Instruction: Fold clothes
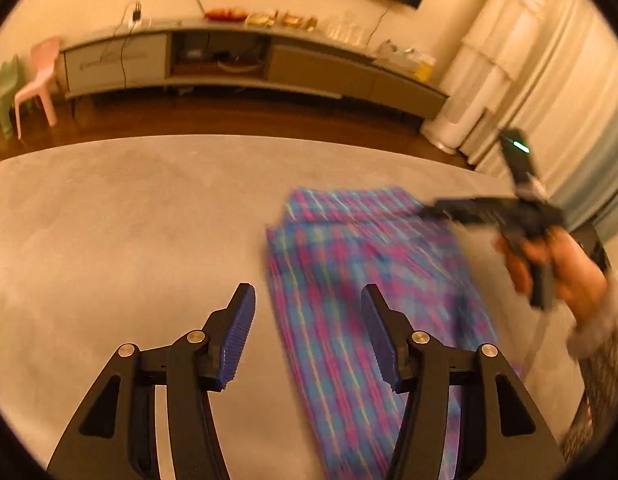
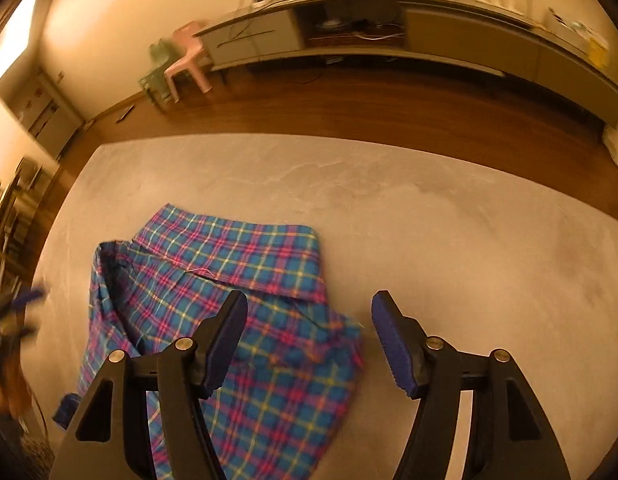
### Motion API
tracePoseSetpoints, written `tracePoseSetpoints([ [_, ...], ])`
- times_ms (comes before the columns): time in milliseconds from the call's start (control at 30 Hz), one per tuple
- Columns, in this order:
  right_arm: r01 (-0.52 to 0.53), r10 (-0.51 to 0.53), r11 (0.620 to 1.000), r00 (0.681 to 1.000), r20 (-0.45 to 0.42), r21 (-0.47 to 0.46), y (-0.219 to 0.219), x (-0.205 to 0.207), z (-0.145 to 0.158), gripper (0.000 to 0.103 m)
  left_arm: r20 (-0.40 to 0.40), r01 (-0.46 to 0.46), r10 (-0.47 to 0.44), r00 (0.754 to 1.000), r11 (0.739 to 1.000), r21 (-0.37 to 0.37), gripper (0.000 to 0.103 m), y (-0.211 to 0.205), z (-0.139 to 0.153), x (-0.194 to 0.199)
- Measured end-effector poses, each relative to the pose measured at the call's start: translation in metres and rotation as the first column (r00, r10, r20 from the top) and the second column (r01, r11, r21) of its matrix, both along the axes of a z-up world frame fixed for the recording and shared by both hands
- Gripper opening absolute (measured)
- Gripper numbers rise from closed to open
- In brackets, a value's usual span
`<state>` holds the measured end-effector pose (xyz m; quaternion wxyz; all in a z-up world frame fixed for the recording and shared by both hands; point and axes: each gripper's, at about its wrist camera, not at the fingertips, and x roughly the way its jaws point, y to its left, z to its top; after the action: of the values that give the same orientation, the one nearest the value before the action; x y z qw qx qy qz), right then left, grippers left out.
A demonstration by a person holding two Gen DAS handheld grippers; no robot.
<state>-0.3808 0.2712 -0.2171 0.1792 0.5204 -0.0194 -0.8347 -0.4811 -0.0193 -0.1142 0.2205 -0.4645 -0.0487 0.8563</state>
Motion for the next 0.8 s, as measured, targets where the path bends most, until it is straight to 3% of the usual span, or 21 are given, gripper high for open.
tracePoseSetpoints([
  [67,-0.041,0.042,0.999,0.999,-0.033,0.033,-0.007,0.001,-0.004,0.066,0.03,0.039,-0.039,0.999,0.999,0.0,0.058,0.012,-0.014,-0.029],
  [133,-0.066,0.07,0.996,0.996,-0.055,0.066,-0.011,0.003,-0.005,0.064,0.051,0.072,-0.068,0.996,0.995,-0.063,0.056,0.031,-0.034,-0.043],
  [167,-0.077,0.082,0.994,0.995,-0.061,0.081,-0.013,0.004,-0.005,0.056,0.041,0.091,-0.088,0.995,0.992,-0.088,0.055,0.038,-0.037,-0.044],
  [200,-0.091,0.098,0.991,0.993,-0.068,0.101,-0.015,0.005,-0.005,0.031,0.03,0.11,-0.107,0.994,0.988,-0.112,0.053,0.045,-0.04,-0.044],
  [233,-0.099,0.108,0.988,0.992,-0.072,0.12,-0.017,0.006,-0.005,0.024,0.02,0.128,-0.127,0.992,0.982,-0.137,0.052,0.052,-0.043,-0.045],
  [267,-0.099,0.109,0.987,0.991,-0.075,0.127,-0.016,0.007,-0.004,0.02,0.001,0.136,-0.137,0.991,0.979,-0.152,0.043,0.056,-0.043,-0.045],
  [300,-0.097,0.107,0.987,0.991,-0.078,0.131,-0.015,0.008,-0.003,0.012,0.0,0.141,-0.143,0.99,0.977,-0.157,0.011,0.059,-0.044,-0.046],
  [400,-0.074,0.088,0.989,0.989,-0.116,0.125,-0.01,0.015,0.007,0.007,-0.038,0.148,-0.156,0.987,0.976,-0.159,0.006,0.063,-0.039,-0.04],
  [500,-0.057,0.073,0.995,0.972,-0.224,0.081,-0.003,0.05,0.043,0.007,-0.135,0.14,-0.159,0.978,0.98,-0.14,0.005,0.055,-0.014,-0.013],
  [600,-0.074,0.089,0.996,0.935,-0.344,0.057,0.001,0.112,0.089,0.007,-0.224,0.154,-0.166,0.961,0.986,-0.068,0.005,0.041,0.025,0.038],
  [700,-0.11,0.115,0.993,0.888,-0.445,0.037,0.001,0.2,0.132,0.007,-0.277,0.208,-0.204,0.939,0.978,-0.015,0.005,0.027,0.064,0.117],
  [800,-0.165,0.163,0.985,0.851,-0.499,0.041,-0.004,0.296,0.154,0.007,-0.277,0.248,-0.231,0.933,0.968,0.028,0.005,0.012,0.081,0.194],
])
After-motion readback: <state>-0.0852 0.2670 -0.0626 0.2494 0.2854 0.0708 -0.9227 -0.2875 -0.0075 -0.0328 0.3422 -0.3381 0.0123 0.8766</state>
